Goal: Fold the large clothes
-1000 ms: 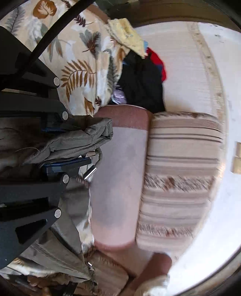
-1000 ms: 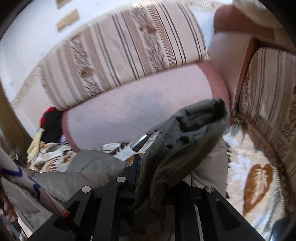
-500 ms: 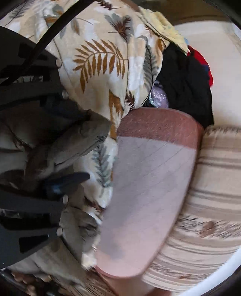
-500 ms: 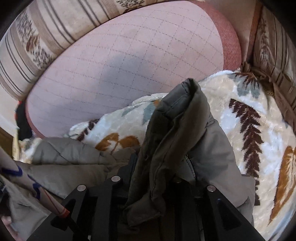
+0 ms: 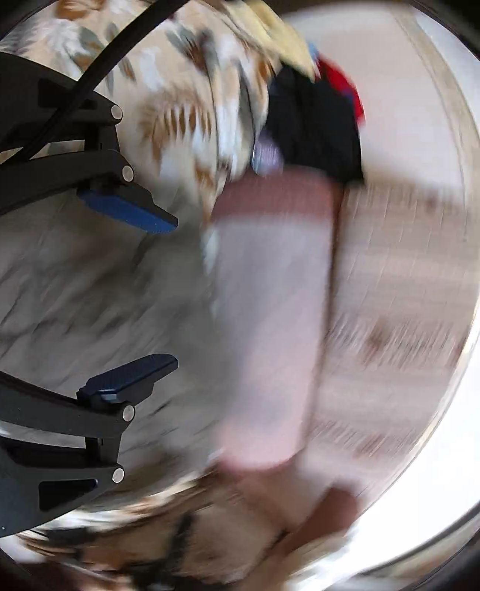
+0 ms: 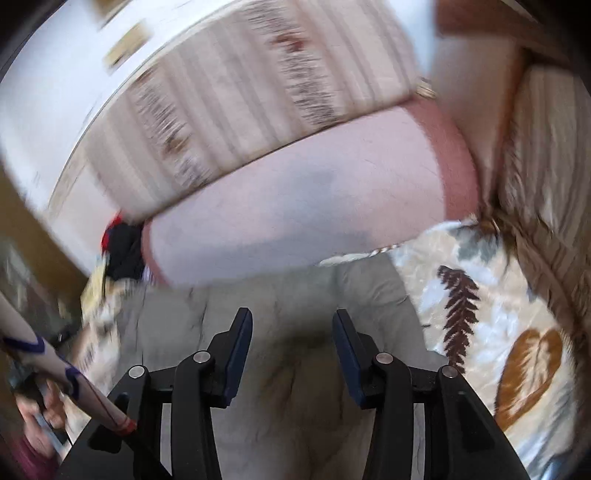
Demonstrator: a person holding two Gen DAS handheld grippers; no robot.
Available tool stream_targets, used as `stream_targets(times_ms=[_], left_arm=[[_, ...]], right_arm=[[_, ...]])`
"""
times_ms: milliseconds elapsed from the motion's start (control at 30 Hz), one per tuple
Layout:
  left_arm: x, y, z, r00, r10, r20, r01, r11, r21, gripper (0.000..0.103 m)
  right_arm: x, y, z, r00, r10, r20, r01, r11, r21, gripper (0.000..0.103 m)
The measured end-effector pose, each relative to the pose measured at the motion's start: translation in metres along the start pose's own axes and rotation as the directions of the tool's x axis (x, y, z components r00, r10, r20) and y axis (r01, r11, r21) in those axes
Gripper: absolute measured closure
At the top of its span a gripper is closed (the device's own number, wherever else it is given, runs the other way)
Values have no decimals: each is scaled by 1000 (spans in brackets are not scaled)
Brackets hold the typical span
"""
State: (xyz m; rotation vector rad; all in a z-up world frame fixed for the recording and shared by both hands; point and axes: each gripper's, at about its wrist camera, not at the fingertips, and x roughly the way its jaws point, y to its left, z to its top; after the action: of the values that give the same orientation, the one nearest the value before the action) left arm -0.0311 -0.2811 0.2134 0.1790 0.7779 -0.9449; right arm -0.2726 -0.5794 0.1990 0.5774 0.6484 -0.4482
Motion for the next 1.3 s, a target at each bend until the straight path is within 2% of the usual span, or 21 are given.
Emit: stream_targets(times_ms=[67, 133, 200, 233, 300, 400, 467, 533, 633, 733, 800, 833, 900, 967, 1067, 1167, 1233, 1300], left_arm=[[24, -33, -17, 998, -30, -59, 35, 996, 83, 36], [51, -53, -26, 995, 0, -104, 13, 992, 126, 36], [83, -60, -29, 986, 51, -157, -33, 992, 120, 35], [102, -58, -29, 975, 85, -203, -66, 993, 100, 29], [128, -47, -28, 964, 101, -248, -95, 995, 36, 24], [145, -42, -22, 955, 130, -266, -133, 991, 7, 22], [133, -41, -20, 963, 106, -248, -117, 993, -29, 23], [108, -34, -27, 976, 42, -213, -61, 995, -81, 26], [56, -19, -44, 990, 17, -142, -33, 993, -112, 26], [9, -4, -78, 992, 82, -99, -94, 987, -129, 26], [-18, 4, -111, 984, 157, -84, -167, 977, -133, 26], [-27, 7, -124, 980, 184, -77, -193, 971, -139, 26], [-42, 11, -146, 971, 227, -73, -236, 958, -163, 27], [-51, 19, -163, 963, 266, -42, -269, 937, -223, 27], [-44, 25, -172, 956, 288, -59, -294, 917, -268, 28], [-27, 33, -173, 951, 297, -81, -307, 905, -294, 28], [-20, 35, -175, 951, 300, -76, -309, 907, -285, 27], [-13, 34, -177, 942, 325, -83, -336, 908, -251, 24]], right_arm=[[14, 25, -20, 998, -35, -51, 29, 992, -119, 53], [34, 43, -42, 993, -66, -98, 44, 977, -209, 53], [59, 53, -60, 981, -125, -146, 85, 964, -252, 53], [73, 53, -64, 973, -150, -176, 103, 962, -253, 53], [101, 49, -71, 954, -223, -200, 165, 949, -268, 49], [123, 41, -70, 952, -235, -195, 183, 951, -250, 43], [124, 32, -64, 955, -202, -216, 161, 968, -190, 43], [107, 29, -64, 963, -169, -209, 138, 978, -157, 45], [50, 26, -77, 980, -139, -140, 116, 981, -159, 45], [2, 18, -103, 982, -169, -87, 153, 973, -171, 45], [-30, 6, -127, 979, -200, -43, 191, 967, -167, 46], [-46, 0, -142, 976, -215, -27, 209, 967, -148, 49], [-62, -14, -154, 975, -223, 7, 223, 971, -84, 61], [-74, -26, -166, 973, -228, 24, 228, 974, -9, 69], [-79, -25, -163, 972, -233, 37, 232, 972, 31, 70], [-64, -22, -164, 967, -254, 36, 253, 967, 39, 70], [-44, -30, -171, 966, -258, -12, 258, 963, 73, 70], [-21, -40, -183, 966, -251, -66, 257, 961, 108, 70]])
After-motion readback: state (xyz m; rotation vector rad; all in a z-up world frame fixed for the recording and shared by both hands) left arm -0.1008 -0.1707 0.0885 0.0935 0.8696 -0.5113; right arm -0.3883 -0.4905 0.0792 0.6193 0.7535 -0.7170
